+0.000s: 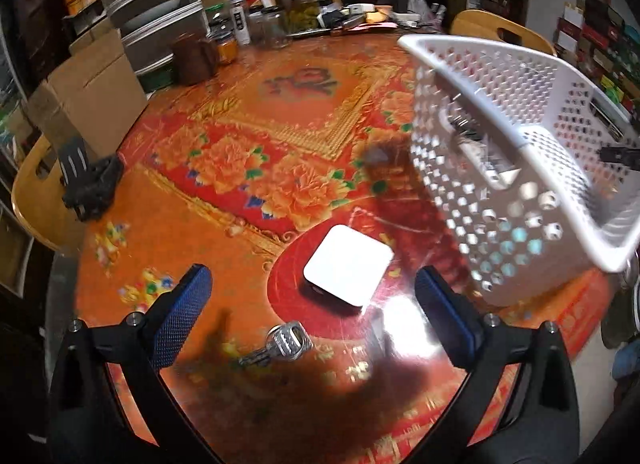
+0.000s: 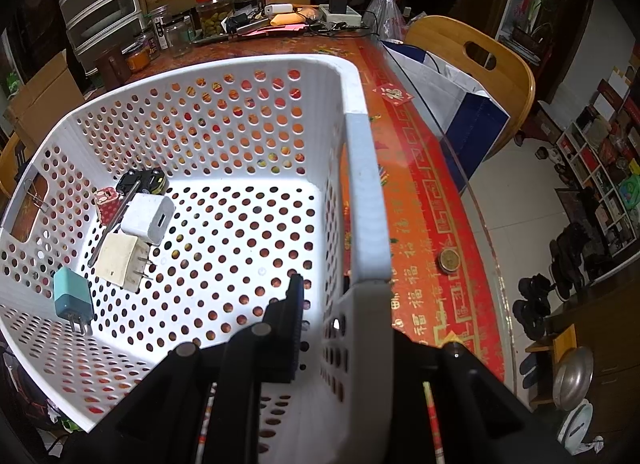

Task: Organize rigid objects
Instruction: 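Grasp the white square pad with the left gripper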

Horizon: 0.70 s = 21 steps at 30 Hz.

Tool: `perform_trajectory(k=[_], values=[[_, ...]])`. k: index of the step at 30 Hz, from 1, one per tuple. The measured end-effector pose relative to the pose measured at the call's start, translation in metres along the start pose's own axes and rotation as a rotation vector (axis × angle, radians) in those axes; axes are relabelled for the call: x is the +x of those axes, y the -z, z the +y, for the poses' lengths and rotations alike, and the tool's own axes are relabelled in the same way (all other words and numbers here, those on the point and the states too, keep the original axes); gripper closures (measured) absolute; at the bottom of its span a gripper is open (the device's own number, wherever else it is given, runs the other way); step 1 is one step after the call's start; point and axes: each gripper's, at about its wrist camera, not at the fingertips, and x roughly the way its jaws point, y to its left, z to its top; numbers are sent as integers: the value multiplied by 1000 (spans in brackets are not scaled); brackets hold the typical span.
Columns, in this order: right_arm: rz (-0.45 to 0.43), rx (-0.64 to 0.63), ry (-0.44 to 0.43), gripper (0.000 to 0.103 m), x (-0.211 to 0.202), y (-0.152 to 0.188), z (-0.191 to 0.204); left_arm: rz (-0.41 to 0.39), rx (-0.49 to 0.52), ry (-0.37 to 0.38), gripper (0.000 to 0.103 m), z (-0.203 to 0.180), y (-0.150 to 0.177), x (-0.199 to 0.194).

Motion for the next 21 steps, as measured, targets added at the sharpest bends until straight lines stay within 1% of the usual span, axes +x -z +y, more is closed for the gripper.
perform_trajectory(k=[2, 4, 8, 11, 13, 14, 15, 16, 18, 21], values=[[1, -1, -1, 88, 0, 0, 0, -19, -12, 26, 2, -3, 8, 8], [2, 0, -1, 88, 0, 0, 0, -10, -2, 40, 2, -8, 9, 16], [1, 0, -1, 88, 0, 1, 0, 11, 32, 5, 4, -21, 9, 30], [2, -1, -1, 88, 0, 1, 0, 19, 35, 18, 13, -24, 9, 34], [2, -2, 0, 88, 0, 1, 0, 36, 28, 14, 28, -25, 10, 37], [1, -1, -1, 88, 0, 1, 0, 44, 21, 15, 33, -24, 10, 40], [0, -2, -2, 88, 0, 1, 0, 54, 3, 27, 43, -22, 9, 43], [1, -2, -1, 88, 0, 1, 0, 62, -22, 49, 49, -18, 9, 46], [1, -2, -1, 88, 0, 1, 1, 59, -63, 77, 51, -13, 9, 46], [1, -3, -2, 87, 0, 1, 1, 46, -63, 69, 52, -12, 10, 46]])
